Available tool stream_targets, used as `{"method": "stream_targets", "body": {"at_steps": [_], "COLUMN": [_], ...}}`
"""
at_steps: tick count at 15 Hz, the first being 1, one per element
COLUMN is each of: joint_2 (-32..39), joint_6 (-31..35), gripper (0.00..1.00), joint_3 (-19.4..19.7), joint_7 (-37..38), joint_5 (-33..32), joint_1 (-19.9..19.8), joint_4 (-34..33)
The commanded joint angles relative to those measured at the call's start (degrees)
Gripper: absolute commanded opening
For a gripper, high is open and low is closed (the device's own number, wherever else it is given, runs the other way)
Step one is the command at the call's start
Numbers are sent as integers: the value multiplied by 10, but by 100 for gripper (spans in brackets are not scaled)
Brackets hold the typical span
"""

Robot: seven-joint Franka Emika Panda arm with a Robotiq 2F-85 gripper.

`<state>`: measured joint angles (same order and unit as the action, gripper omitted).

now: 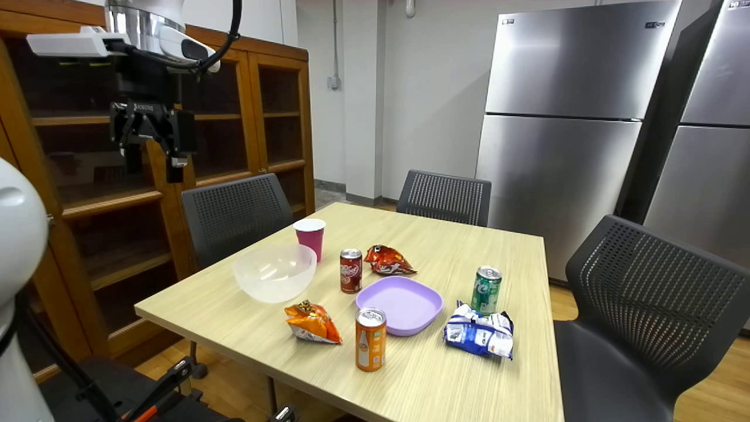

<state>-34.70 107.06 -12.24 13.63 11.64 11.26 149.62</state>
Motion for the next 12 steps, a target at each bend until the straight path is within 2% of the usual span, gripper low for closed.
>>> {"method": "stream_targets", "body": {"at_steps": [1, 8, 12], "joint_2": [0, 0, 14], "joint_6": [-1, -1, 24], "gripper": [100, 100, 100], "joint_3": [-2, -2, -10], "joint_7": [-1, -1, 6], "joint_5": [1, 1, -18], "joint_1": [-3, -3, -9], "joint_4": [-1, -1, -1]}}
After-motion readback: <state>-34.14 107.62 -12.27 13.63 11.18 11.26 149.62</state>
